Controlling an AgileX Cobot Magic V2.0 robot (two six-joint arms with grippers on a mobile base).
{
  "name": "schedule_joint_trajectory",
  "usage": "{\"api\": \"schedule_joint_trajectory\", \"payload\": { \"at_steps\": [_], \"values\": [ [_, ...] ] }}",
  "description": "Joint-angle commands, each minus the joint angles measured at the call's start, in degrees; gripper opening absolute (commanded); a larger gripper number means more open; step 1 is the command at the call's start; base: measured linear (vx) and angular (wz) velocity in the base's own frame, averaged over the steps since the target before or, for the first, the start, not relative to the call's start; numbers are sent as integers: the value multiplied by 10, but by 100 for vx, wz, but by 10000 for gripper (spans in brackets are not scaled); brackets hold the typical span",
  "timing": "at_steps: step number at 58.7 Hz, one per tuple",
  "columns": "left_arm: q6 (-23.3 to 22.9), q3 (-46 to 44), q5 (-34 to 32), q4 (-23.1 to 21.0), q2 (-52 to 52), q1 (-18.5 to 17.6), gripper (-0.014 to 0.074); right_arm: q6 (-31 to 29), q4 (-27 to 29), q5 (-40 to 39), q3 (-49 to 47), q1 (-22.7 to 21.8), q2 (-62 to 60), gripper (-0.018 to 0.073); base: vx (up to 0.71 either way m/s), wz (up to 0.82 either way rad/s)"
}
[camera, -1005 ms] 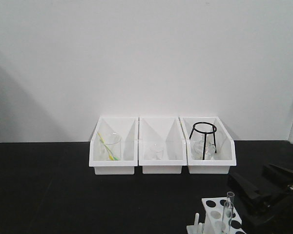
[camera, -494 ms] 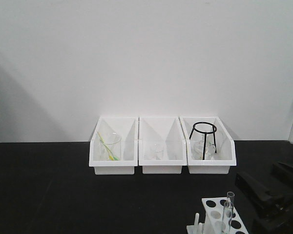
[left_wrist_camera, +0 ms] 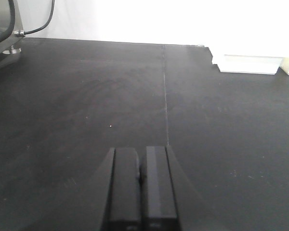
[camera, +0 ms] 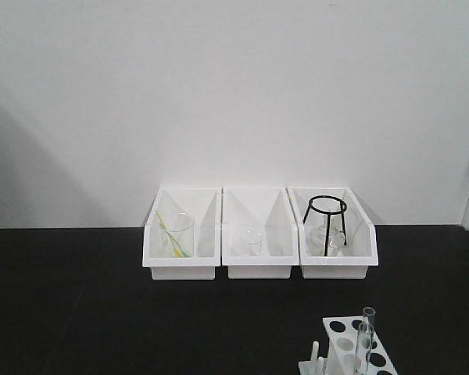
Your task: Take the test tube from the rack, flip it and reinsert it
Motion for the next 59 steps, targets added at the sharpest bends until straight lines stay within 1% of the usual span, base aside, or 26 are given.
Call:
{"api": "schedule_joint_trajectory", "payload": {
  "at_steps": [1,6,10,15,20,25,30,33,38,59],
  "values": [
    [0,0,-50,-3,-7,-4,-6,8,-34,-26,19,-34,-48,155,0,0],
    [0,0,-50,-3,-7,-4,-6,30,-34,-22,66,-43,-100,44,0,0],
    [0,0,-50,-3,-7,-4,-6,52,-34,-15,109,-43,-143,-16,0,0],
    [0,0,-50,-3,-7,-4,-6,88,-45,-1,161,-42,-188,-14,0,0],
    [0,0,-50,-3,-7,-4,-6,126,-70,15,201,-42,-226,-13,0,0],
    [0,0,-50,-3,-7,-4,-6,141,-83,30,237,-43,-266,-13,0,0],
    [0,0,-50,-3,-7,-4,-6,142,-83,35,272,-43,-306,-13,0,0],
    [0,0,-49,-3,-6,-4,-6,142,-81,75,267,-42,-302,-13,0,0],
    [0,0,-49,-3,-6,-4,-6,142,-77,95,268,-42,-302,-13,0,1],
    [0,0,-49,-3,-6,-4,-7,142,-77,95,268,-43,-301,-12,0,0]
  ]
}}
